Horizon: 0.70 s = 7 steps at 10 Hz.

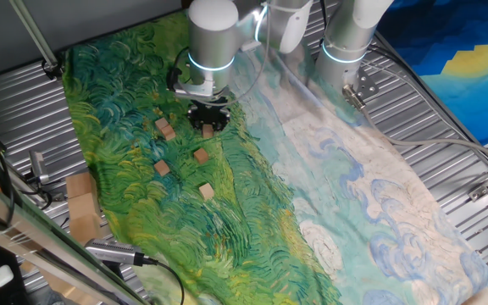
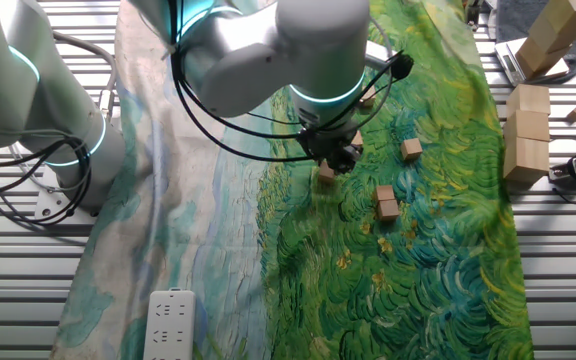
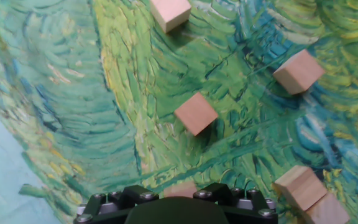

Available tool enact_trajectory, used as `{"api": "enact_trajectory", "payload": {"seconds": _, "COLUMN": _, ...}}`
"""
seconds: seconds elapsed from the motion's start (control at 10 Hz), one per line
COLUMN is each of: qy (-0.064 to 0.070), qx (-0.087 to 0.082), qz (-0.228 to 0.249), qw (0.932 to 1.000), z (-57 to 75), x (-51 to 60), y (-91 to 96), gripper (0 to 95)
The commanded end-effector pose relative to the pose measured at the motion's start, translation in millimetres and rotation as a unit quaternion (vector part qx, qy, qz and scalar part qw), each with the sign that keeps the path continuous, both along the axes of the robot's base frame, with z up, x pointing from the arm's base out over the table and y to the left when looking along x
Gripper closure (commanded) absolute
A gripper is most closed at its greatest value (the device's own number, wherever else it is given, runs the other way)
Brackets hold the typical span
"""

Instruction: Stack the blocks into a pyramid shape

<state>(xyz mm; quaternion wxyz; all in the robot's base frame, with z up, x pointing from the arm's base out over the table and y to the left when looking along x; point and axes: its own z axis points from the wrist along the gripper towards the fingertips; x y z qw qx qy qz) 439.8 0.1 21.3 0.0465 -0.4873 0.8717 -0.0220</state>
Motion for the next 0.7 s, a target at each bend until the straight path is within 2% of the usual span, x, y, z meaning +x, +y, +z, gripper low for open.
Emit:
{"api": "enact_trajectory", "payload": {"seconds": 0.1, "qy": 0.002, "qx": -0.001, "qz": 0.004, "qw": 1.0000, "z": 1.4, "x": 3.4, "y": -0.6, "gripper": 95.0}}
{"api": "enact_trajectory", "payload": {"seconds": 0.2, "qy": 0.005, "qx": -0.002, "qz": 0.008, "qw": 1.0000, "z": 4.6, "x": 8.7, "y": -0.1, "gripper": 95.0}}
{"api": "enact_trajectory", "payload": {"seconds": 0.4, "qy": 0.013, "qx": -0.003, "qz": 0.015, "qw": 0.9998, "z": 16.7, "x": 28.1, "y": 4.9, "gripper": 95.0}}
{"api": "enact_trajectory", "payload": {"seconds": 0.5, "qy": 0.016, "qx": -0.003, "qz": 0.017, "qw": 0.9997, "z": 19.7, "x": 33.8, "y": 6.8, "gripper": 95.0}}
{"api": "enact_trajectory", "payload": {"seconds": 0.6, "qy": 0.018, "qx": -0.005, "qz": 0.032, "qw": 0.9993, "z": 26.5, "x": 46.9, "y": 11.9, "gripper": 95.0}}
{"api": "enact_trajectory", "payload": {"seconds": 0.7, "qy": 0.017, "qx": -0.007, "qz": 0.050, "qw": 0.9986, "z": 29.8, "x": 54.2, "y": 15.1, "gripper": 95.0}}
